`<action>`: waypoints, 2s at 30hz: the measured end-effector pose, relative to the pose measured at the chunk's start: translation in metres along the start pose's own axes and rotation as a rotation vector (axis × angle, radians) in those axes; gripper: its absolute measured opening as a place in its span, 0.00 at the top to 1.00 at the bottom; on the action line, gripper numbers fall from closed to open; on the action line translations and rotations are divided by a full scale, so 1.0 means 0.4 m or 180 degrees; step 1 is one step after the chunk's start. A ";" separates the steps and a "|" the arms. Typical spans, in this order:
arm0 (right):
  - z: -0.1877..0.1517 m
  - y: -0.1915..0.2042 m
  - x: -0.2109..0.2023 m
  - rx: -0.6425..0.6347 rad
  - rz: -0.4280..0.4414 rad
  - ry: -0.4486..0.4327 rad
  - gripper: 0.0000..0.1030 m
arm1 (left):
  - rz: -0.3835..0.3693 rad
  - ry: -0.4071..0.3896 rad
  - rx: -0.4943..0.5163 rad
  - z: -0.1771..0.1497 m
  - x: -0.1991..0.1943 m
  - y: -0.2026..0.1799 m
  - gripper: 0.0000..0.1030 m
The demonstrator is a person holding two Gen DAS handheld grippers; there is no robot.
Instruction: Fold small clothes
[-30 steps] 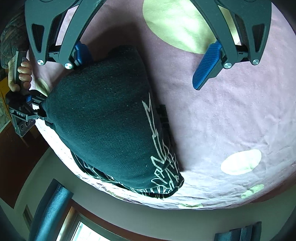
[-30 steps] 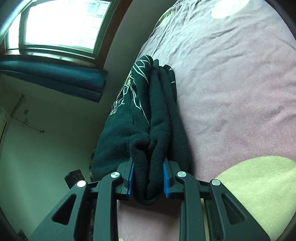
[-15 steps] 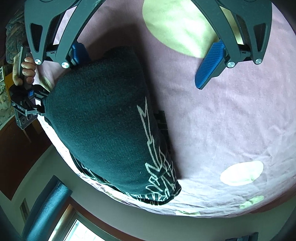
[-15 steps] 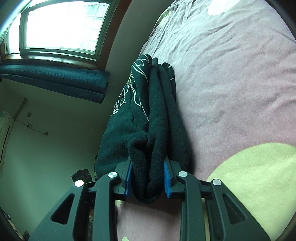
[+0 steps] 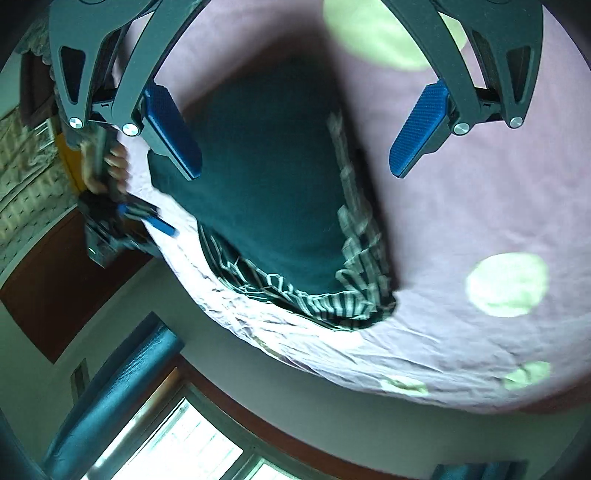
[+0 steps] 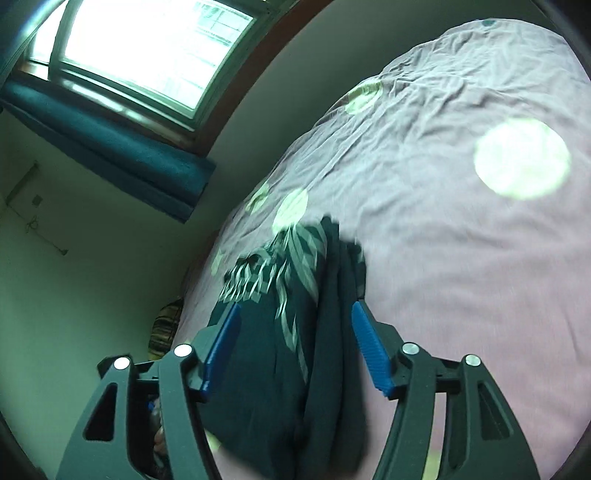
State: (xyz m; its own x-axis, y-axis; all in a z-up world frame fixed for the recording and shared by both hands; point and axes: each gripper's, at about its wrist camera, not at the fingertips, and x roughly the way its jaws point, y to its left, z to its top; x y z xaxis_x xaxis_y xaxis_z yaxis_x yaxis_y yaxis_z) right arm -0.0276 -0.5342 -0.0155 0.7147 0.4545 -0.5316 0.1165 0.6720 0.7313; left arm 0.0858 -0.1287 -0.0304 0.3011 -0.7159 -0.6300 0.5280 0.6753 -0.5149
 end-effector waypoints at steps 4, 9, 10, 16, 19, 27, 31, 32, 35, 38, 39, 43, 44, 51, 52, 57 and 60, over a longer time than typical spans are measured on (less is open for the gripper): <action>0.085 -0.031 0.175 0.0218 -0.0050 0.0298 0.39 | 0.0059 0.0206 0.0133 -0.007 0.090 -0.035 0.02; 0.102 -0.054 0.265 0.0213 -0.0221 0.0520 0.82 | 0.0057 0.0163 0.0051 -0.053 0.114 -0.012 0.02; 0.098 -0.092 0.269 0.0374 -0.0167 0.0519 0.83 | 0.0001 0.0181 -0.0021 -0.061 0.122 -0.002 0.02; 0.088 -0.140 0.256 0.0553 0.0141 0.0524 0.78 | -0.0237 0.0219 -0.0241 -0.085 0.141 0.029 0.02; 0.117 -0.073 0.225 0.0175 -0.0241 0.0579 0.66 | -0.0263 0.0204 -0.0226 -0.092 0.137 0.030 0.02; 0.226 0.221 0.224 -0.1077 -0.1391 0.0144 0.51 | -0.0311 0.0162 -0.0216 -0.115 0.125 0.045 0.02; 0.270 0.220 0.292 -0.0853 -0.0980 0.0477 0.51 | -0.0310 0.0149 -0.0204 -0.115 0.128 0.043 0.02; 0.265 0.240 0.341 -0.0941 -0.0872 0.0654 0.51 | -0.0315 0.0146 -0.0204 -0.116 0.128 0.044 0.02; 0.245 0.285 0.471 -0.1110 -0.0628 0.1030 0.51 | -0.0323 0.0145 -0.0204 -0.112 0.126 0.041 0.02; 0.217 0.318 0.587 -0.1056 -0.0381 0.1356 0.51 | -0.0324 0.0134 -0.0204 -0.113 0.122 0.043 0.02; 0.199 0.327 0.626 -0.1098 -0.0353 0.1480 0.51 | -0.0324 0.0136 -0.0201 -0.111 0.123 0.041 0.02; 0.149 0.333 0.705 -0.1233 -0.0468 0.1776 0.78 | -0.0325 0.0134 -0.0199 -0.112 0.120 0.038 0.02; 0.143 0.334 0.715 -0.1247 -0.0458 0.1804 0.85 | -0.0326 0.0134 -0.0202 -0.111 0.120 0.039 0.02; 0.213 0.307 0.665 -0.1002 -0.0553 0.1357 0.90 | -0.0306 0.0114 -0.0195 -0.111 0.120 0.034 0.02; 0.224 0.294 0.665 -0.0919 -0.0547 0.1351 0.90 | -0.0306 0.0112 -0.0195 -0.110 0.120 0.035 0.02; 0.225 0.259 0.678 -0.0617 -0.0413 0.1285 0.89 | -0.0306 0.0110 -0.0228 -0.109 0.116 0.034 0.02; 0.226 0.255 0.681 -0.0375 -0.0225 0.1310 0.86 | -0.0308 0.0114 -0.0245 -0.114 0.117 0.035 0.02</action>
State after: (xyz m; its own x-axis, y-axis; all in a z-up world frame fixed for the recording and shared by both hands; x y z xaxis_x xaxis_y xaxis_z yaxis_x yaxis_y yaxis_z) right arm 0.2412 -0.3944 -0.0471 0.3705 0.5841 -0.7222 0.0587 0.7612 0.6458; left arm 0.0710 -0.1447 -0.0935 0.2225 -0.7724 -0.5949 0.4903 0.6160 -0.6165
